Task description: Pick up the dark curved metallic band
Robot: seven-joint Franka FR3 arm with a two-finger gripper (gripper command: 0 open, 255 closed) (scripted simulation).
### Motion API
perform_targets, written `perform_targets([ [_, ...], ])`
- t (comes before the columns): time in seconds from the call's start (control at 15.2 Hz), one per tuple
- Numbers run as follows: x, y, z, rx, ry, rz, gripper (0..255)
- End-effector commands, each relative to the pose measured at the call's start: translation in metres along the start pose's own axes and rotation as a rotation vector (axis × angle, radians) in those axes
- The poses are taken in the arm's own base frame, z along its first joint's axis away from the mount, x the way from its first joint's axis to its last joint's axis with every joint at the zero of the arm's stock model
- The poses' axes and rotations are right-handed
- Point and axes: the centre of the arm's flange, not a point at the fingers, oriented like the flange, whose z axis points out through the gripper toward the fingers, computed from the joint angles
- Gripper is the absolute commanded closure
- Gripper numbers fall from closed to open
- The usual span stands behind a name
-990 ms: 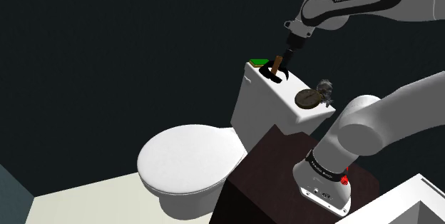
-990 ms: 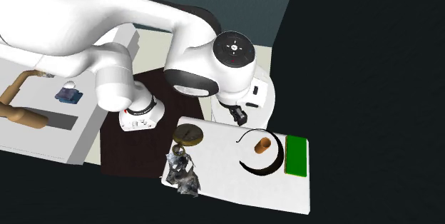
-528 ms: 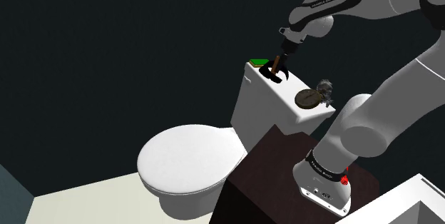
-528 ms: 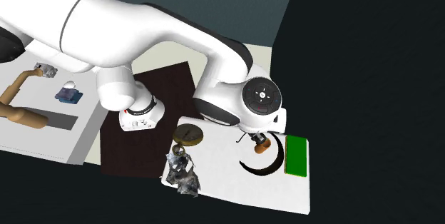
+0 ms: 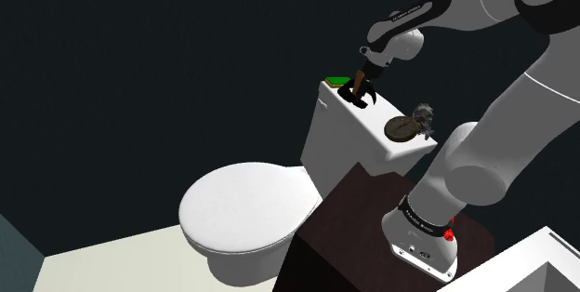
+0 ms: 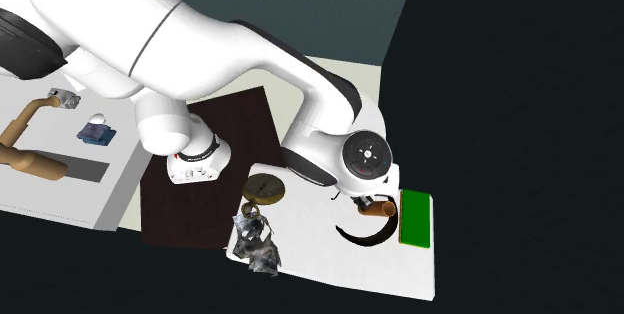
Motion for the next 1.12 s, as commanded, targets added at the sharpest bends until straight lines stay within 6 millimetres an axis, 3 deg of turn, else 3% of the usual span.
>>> perform_targets([
  [0.0,-0.001,0.001,0.006,-0.001,0.000,0.000,0],
  [0.07,-0.001,0.001,0.006,-0.001,0.000,0.000,0],
  [0.13,-0.001,0.001,0.006,-0.001,0.000,0.000,255],
  [0.73,-0.001,0.001,0.006,-0.001,0.000,0.000,255],
  [1.06,0.002,-0.001,-0.020,-0.001,0.000,0.000,255],
])
